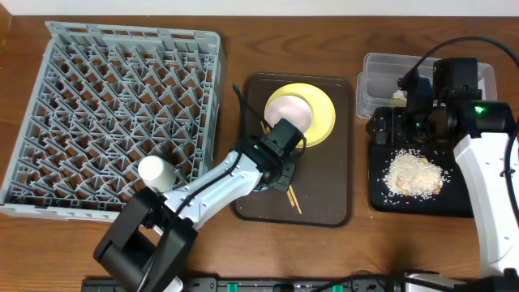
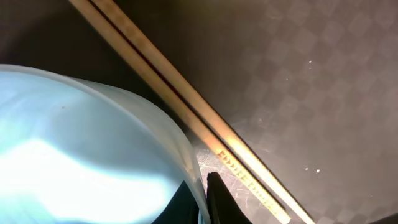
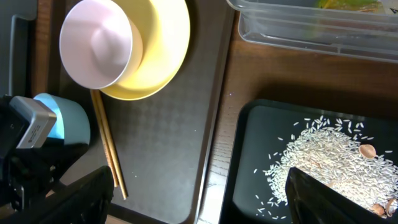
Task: Sort waste into correct bins and load items into the dishwasher
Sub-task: 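Carry the light-blue cup into the dish rack and release it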
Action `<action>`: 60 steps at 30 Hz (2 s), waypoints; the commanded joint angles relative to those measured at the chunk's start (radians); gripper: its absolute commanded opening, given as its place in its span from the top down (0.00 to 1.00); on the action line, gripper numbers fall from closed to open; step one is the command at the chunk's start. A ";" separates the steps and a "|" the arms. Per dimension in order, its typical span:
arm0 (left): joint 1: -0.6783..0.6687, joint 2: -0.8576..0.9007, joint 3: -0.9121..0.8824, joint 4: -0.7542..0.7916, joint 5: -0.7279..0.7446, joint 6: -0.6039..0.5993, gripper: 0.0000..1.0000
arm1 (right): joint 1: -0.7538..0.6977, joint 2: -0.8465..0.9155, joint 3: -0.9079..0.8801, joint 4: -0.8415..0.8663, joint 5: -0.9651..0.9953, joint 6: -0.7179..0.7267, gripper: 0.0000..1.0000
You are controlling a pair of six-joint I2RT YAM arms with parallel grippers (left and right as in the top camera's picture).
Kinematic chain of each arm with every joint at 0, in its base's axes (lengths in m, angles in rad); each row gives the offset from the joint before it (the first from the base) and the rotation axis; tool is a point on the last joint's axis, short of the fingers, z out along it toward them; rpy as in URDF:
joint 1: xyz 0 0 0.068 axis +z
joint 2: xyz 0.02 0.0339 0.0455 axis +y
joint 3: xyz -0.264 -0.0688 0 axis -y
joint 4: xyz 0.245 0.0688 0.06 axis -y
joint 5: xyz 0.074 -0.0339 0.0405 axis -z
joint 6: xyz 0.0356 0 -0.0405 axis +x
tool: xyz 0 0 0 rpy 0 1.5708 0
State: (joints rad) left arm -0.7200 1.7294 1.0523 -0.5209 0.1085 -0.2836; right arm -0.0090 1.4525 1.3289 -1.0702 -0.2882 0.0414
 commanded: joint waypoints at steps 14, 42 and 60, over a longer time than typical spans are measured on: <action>0.057 -0.302 0.005 0.008 0.011 0.002 0.93 | -0.005 -0.011 0.017 -0.004 -0.008 0.006 0.14; 1.065 -0.202 0.005 0.230 1.356 0.077 0.92 | -0.005 -0.011 0.017 -0.004 -0.008 0.006 0.13; 1.248 0.088 -0.003 0.305 1.418 0.021 0.92 | -0.005 -0.011 0.017 -0.005 -0.008 0.006 0.13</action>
State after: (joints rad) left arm 0.4957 1.7878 1.0519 -0.2134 1.5356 -0.2634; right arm -0.0090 1.4525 1.3289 -1.0740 -0.2882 0.0414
